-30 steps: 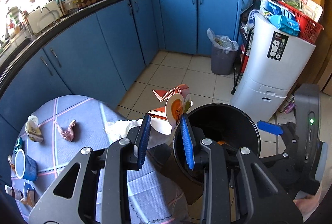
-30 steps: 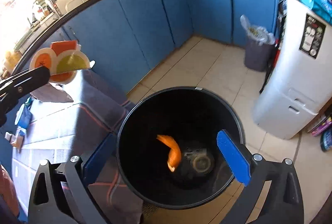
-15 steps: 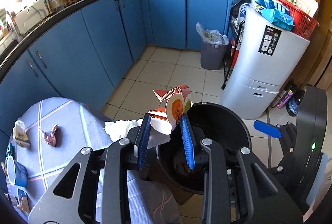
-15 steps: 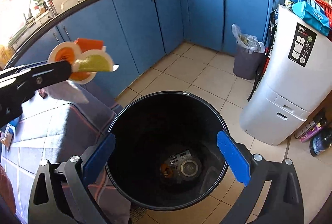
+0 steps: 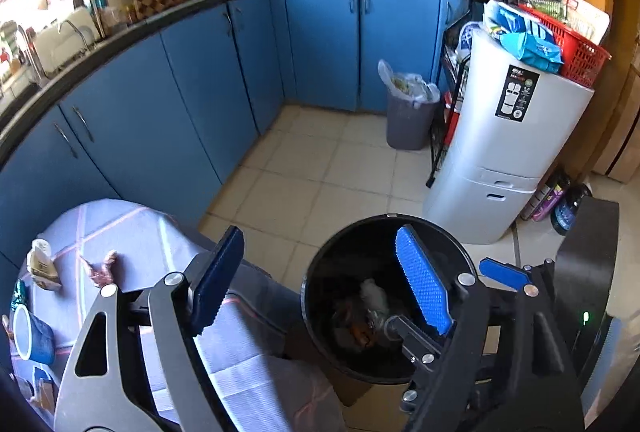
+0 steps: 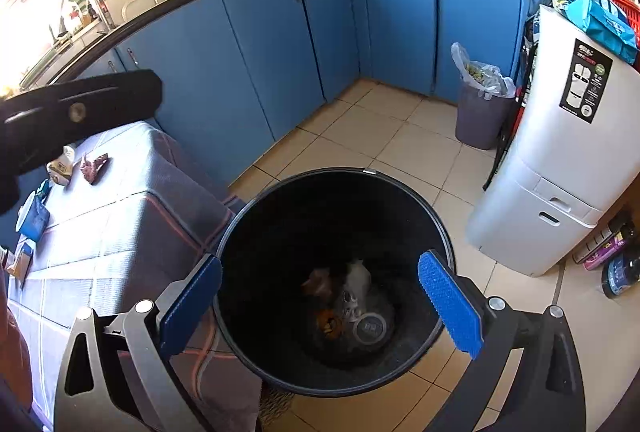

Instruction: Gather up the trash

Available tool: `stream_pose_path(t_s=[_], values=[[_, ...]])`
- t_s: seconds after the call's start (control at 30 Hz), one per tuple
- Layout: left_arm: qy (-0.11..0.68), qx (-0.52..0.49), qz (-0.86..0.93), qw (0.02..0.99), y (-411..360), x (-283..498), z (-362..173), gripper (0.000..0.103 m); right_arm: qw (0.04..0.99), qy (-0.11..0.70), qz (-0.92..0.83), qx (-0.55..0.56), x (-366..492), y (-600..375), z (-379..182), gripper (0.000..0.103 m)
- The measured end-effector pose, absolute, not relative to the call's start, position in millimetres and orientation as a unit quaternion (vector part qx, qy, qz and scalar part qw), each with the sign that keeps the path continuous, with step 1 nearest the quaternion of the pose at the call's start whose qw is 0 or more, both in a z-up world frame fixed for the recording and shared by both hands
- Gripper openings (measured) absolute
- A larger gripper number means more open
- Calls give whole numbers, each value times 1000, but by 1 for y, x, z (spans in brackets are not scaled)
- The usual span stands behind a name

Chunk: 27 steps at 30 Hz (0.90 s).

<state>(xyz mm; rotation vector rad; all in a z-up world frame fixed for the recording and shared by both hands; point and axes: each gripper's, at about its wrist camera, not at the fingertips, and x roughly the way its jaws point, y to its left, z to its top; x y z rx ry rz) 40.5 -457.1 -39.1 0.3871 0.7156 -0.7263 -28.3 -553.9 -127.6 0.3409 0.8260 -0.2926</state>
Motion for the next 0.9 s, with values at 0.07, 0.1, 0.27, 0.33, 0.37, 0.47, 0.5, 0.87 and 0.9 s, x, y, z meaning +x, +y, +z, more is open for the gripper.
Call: stream_pose_path(t_s=[0.07, 0.1, 0.27, 0.33, 0.37, 0.47, 0.5, 0.87, 0.9], values=[[334, 187, -337, 860, -447, 40, -38, 78, 893, 394, -141, 164, -27, -549, -126, 96], [333, 187, -332, 862, -440, 40, -38, 78, 896, 389, -141, 163, -28, -548, -125, 96], [339, 173, -312, 871, -405, 47, -39, 84, 916, 348, -144, 138, -32, -526, -110, 96], [342, 167, -298, 876, -387, 51, -40, 94, 920, 340, -134, 142, -31, -519, -105, 96], [342, 164, -290, 879, -377, 53, -41, 97, 920, 341, -129, 143, -30, -514, -103, 96], [346, 148, -262, 889, -340, 59, -42, 99, 921, 344, -130, 131, -25, -500, -98, 96], [348, 145, -253, 891, -329, 61, -43, 99, 920, 347, -133, 120, -22, -493, -95, 96], [384, 75, -135, 910, -178, 82, -55, 99, 924, 368, -51, 93, 11, -409, -80, 96], [385, 72, -125, 911, -166, 83, -55, 99, 924, 369, -43, 93, 15, -401, -79, 96]])
